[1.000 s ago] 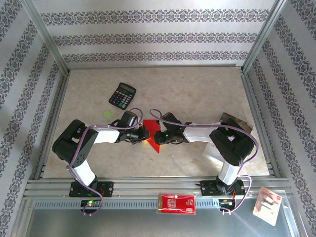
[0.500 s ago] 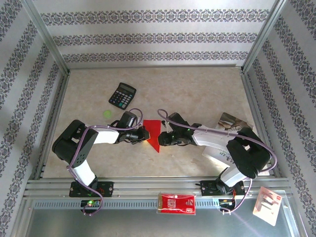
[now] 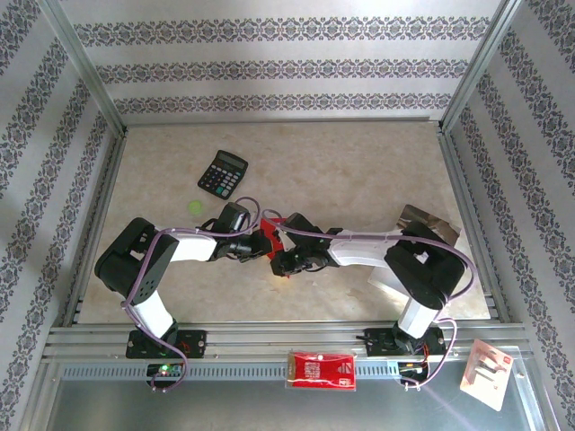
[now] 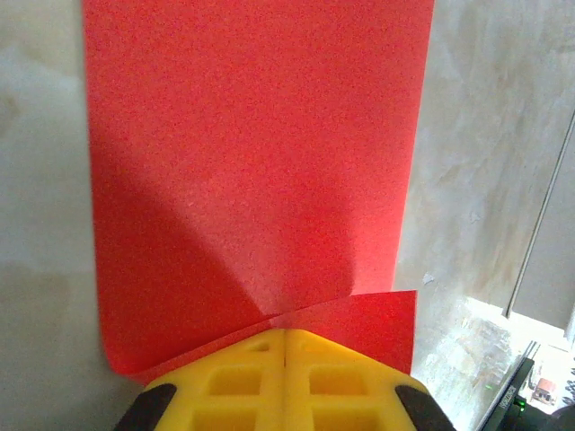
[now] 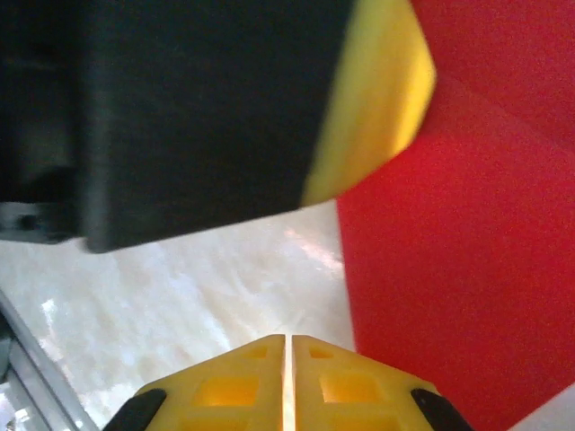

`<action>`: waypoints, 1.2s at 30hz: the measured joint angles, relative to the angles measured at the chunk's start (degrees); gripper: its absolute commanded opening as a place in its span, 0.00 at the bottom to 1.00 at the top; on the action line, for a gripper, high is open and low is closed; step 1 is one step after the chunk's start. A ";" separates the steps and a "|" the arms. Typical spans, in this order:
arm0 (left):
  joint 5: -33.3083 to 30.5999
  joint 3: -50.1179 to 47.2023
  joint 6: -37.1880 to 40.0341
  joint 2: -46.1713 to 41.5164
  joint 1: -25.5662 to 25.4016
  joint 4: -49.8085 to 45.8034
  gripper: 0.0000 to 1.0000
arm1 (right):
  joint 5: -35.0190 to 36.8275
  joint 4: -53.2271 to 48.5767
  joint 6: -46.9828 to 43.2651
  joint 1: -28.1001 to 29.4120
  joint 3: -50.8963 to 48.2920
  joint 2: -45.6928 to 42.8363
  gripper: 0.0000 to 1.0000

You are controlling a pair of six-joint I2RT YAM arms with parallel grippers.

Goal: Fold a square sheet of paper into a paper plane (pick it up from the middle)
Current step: Third fold the triangle at the center of the table.

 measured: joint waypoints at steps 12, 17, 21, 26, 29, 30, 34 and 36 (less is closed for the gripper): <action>-0.17 0.63 1.51 0.02 -0.02 -1.27 0.00 | -1.86 6.43 -0.83 -1.88 -5.70 -0.85 0.05; -0.22 0.85 1.97 0.02 -0.02 -1.79 0.00 | -1.84 8.33 -0.72 -1.81 -8.04 -2.32 0.03; -0.24 1.22 2.71 0.11 -0.02 -2.45 0.00 | -1.60 9.22 -0.31 -1.70 -9.73 -3.61 0.02; -0.22 1.25 2.93 0.11 -0.02 -2.56 0.00 | -0.52 9.99 0.74 -1.07 -11.61 -5.20 0.01; -0.24 1.25 2.93 0.11 -0.02 -2.58 0.00 | -0.26 10.36 1.33 -0.96 -13.22 -6.62 0.00; -0.24 1.25 2.93 0.11 -0.02 -2.58 0.00 | -0.17 10.29 1.62 -0.94 -13.70 -7.15 0.00; -0.24 1.33 2.93 0.11 -0.02 -2.62 0.00 | -0.13 8.13 1.95 -0.96 -14.58 -9.07 0.00; -0.26 1.36 2.95 0.11 -0.02 -2.69 0.00 | -0.15 5.88 1.95 -0.98 -14.58 -10.05 0.00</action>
